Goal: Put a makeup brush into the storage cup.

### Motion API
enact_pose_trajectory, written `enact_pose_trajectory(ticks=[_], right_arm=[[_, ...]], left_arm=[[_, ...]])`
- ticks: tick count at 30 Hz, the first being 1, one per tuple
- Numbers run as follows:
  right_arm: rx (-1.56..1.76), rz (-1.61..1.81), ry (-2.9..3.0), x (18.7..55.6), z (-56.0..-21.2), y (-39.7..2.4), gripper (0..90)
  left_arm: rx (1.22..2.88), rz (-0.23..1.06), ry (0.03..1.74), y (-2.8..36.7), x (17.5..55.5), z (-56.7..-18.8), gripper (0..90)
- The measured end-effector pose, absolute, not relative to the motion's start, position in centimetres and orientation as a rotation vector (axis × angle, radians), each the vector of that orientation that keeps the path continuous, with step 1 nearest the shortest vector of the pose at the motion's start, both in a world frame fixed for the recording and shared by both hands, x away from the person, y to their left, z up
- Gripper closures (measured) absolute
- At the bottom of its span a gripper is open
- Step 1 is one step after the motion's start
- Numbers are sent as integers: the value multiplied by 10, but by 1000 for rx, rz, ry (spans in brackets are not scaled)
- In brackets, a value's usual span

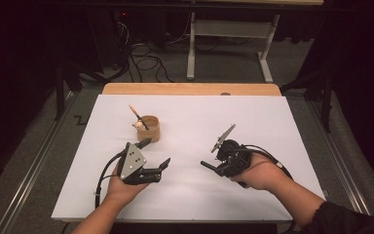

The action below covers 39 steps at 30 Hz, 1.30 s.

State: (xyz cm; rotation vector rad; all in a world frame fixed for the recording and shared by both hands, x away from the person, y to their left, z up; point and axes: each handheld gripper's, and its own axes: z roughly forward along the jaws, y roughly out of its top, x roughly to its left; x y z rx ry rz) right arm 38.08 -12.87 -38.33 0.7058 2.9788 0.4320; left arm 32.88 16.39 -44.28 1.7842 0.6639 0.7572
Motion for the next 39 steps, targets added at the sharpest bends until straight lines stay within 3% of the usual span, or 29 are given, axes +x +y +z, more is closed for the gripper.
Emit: enact_pose_trajectory(ticks=[18,39], right_arm=[[671,306,3028,379,-394,-121,807],[608,342,3061,378,-373,-104,807]], left_arm=[[1801,769,639,162,325,-445,165],[1858,847,534,148,316,-449,169]])
